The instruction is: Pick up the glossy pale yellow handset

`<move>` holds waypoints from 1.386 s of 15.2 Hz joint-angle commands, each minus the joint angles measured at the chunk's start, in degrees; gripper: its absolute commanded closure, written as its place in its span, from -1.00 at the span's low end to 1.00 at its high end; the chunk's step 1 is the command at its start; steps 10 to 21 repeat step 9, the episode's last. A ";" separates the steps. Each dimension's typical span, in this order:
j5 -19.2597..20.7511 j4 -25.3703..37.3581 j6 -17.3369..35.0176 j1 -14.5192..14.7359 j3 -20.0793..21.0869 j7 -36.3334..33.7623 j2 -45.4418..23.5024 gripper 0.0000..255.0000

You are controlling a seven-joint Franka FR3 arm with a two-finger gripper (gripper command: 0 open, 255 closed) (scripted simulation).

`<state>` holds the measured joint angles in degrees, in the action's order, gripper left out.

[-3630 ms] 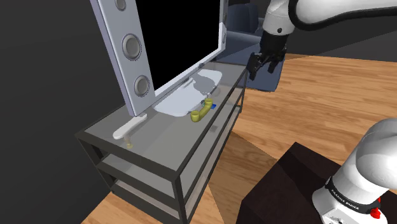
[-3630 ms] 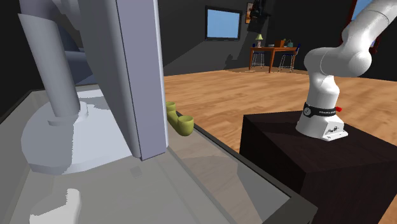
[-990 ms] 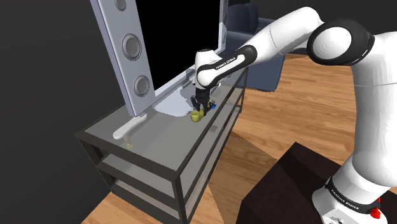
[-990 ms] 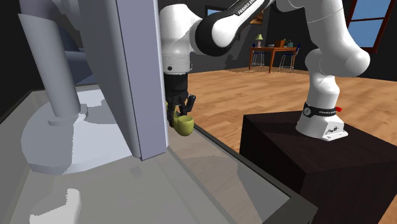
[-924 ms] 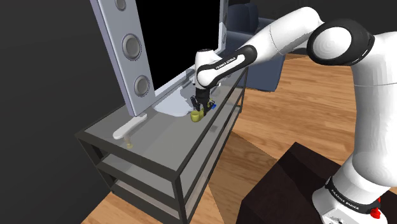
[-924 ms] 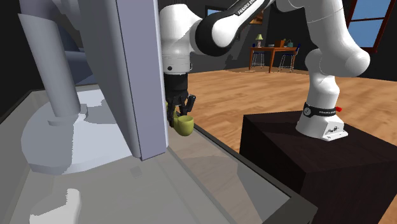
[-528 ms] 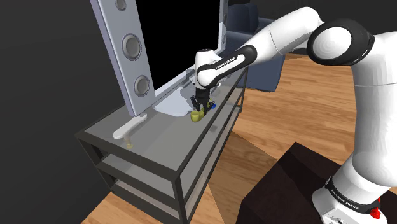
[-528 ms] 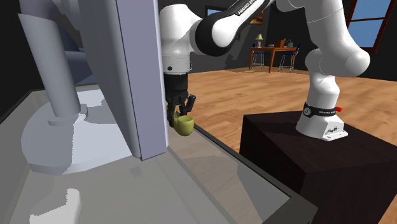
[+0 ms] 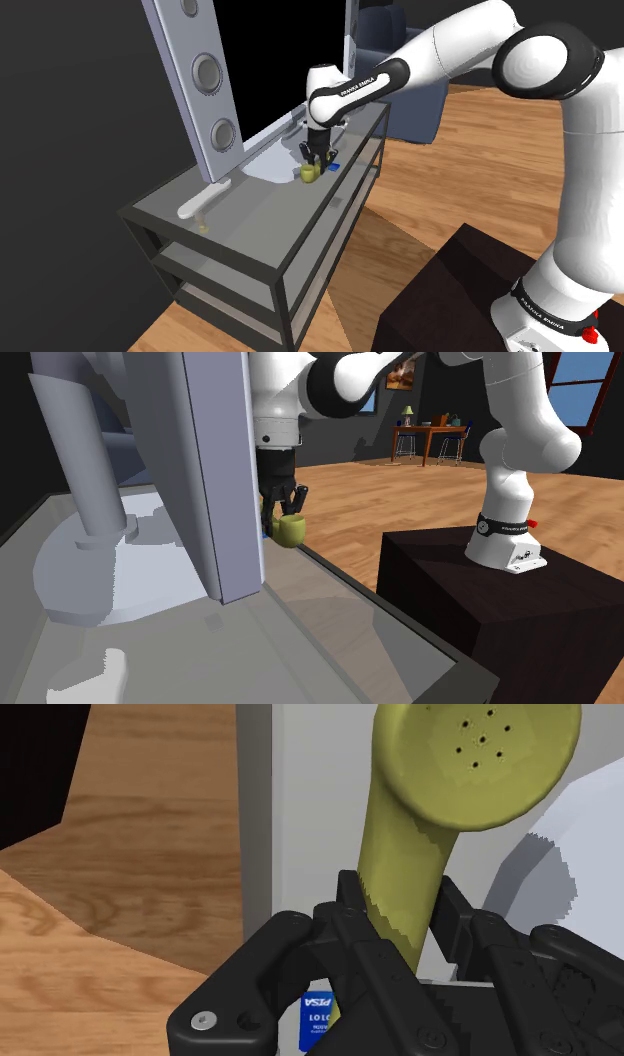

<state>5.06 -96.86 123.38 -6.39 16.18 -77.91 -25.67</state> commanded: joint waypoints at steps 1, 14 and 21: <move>-0.16 1.05 -1.51 0.03 0.11 0.01 0.49 1.00; -0.73 3.37 -5.50 -0.11 0.40 0.24 2.22 1.00; -0.73 3.37 -5.50 -0.11 0.40 0.24 2.22 1.00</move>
